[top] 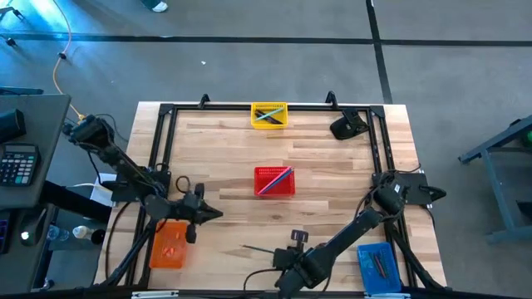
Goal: Sort crayons/erasers/pens/pencils in bins
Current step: Put the green pencil into the red bin
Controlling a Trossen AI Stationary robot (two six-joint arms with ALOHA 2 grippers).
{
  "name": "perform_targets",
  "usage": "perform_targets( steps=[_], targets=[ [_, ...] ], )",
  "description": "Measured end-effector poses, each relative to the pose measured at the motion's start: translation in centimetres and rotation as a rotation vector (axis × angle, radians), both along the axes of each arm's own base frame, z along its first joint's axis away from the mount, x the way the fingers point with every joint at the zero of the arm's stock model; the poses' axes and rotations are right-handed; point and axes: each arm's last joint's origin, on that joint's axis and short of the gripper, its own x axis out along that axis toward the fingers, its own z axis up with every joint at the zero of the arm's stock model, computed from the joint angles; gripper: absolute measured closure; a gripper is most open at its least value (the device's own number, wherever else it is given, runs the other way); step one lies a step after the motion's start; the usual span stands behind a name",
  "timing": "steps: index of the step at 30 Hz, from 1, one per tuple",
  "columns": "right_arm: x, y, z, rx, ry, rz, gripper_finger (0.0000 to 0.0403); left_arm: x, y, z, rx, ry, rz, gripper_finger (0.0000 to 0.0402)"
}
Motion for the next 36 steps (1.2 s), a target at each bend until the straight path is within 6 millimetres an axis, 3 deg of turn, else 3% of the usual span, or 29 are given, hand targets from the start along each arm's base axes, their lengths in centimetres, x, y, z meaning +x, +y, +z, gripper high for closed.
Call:
perform_targets(
  steps=[8, 15, 20, 28, 36],
  targets=[
    [-0.4, -0.5, 2.5, -0.068, -0.182, -0.087, 0.0402, -0.9, 0.7, 2.4, 0.015, -0.104, -0.041, 0.0401],
    [-0.9, -1.9, -0.9, -0.006, -0.301, -0.142, 0.0402, -1.3, 1.0, 3.0, 0.049, -0.112, -0.038, 0.0401],
    [-0.2, -3.6, -0.9, 0.07, -0.509, -0.099, 0.0402, -1.4, 1.0, 3.1, 0.045, -0.119, -0.034, 0.04],
    [0.3, -7.1, 2.1, 0.135, -0.953, -0.019, 0.0402, -2.2, 1.8, 4.8, -0.002, -0.209, -0.006, 0.0394],
    [2.5, -10.2, 4.1, 0.115, -1.129, 0.114, 0.0402, -2.1, 1.9, 6.1, -0.012, -0.262, -0.064, 0.0321]
  ],
)
